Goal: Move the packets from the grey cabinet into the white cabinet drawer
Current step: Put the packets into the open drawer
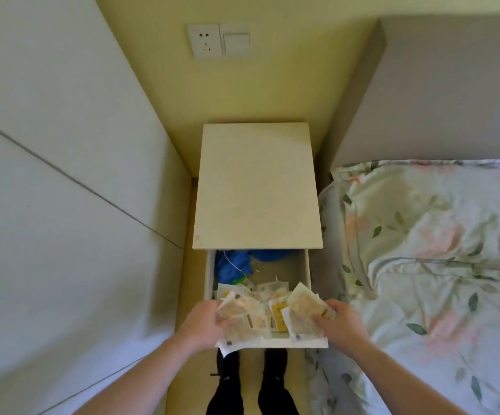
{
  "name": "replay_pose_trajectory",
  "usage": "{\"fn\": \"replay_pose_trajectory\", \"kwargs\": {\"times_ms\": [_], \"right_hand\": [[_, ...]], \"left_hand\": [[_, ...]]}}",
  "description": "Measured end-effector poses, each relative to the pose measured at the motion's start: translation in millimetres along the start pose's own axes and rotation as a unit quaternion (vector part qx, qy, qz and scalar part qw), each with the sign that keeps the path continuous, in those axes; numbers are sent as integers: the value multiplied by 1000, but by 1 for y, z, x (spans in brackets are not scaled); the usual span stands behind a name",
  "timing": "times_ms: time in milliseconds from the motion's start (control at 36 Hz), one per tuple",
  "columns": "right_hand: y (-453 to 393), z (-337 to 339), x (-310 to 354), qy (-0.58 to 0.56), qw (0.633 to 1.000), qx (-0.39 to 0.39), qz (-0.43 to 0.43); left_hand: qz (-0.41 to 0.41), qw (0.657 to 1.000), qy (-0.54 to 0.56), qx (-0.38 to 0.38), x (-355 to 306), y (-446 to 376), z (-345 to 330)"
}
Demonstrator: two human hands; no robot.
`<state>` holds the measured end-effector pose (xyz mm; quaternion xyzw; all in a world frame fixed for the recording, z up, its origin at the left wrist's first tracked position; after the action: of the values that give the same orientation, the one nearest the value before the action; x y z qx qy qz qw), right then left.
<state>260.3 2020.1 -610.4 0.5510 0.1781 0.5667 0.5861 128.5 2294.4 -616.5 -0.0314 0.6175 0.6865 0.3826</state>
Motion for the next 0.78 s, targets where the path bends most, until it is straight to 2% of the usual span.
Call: {"fn": "replay_pose_trajectory", "kwargs": {"times_ms": [194, 333, 444, 556, 639, 778], "right_hand": [[-87, -26, 4, 16, 1000, 14, 3], [-135, -52, -11, 42, 998, 34, -20], [-159, -69, -24, 91, 994, 49, -44], [-171, -78, -35, 204, 975, 53, -65], [-171, -81, -35, 271, 958, 62, -74], [-165, -86, -33, 326, 940, 82, -65]], "left_hand": [[-15, 992, 124, -24, 43, -74, 6], [-12, 988, 154, -7, 74, -115, -3], [5, 992, 129, 0, 95, -134, -12], [23, 999, 45, 10, 98, -144, -12], [54, 996, -74, 17, 103, -151, -7], [106, 949, -297, 29, 104, -159, 2]]}}
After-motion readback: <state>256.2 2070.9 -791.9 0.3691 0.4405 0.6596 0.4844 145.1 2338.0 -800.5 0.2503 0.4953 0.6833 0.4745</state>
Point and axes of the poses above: each hand's wrist, its own y-axis away from the middle knuckle, its own z-axis out of the back of the hand, x = y × z, the point moved 4 cm from there along -y, towards the middle knuckle, and after that the axes turned 15 degrees about x, right-handed, at the moved point
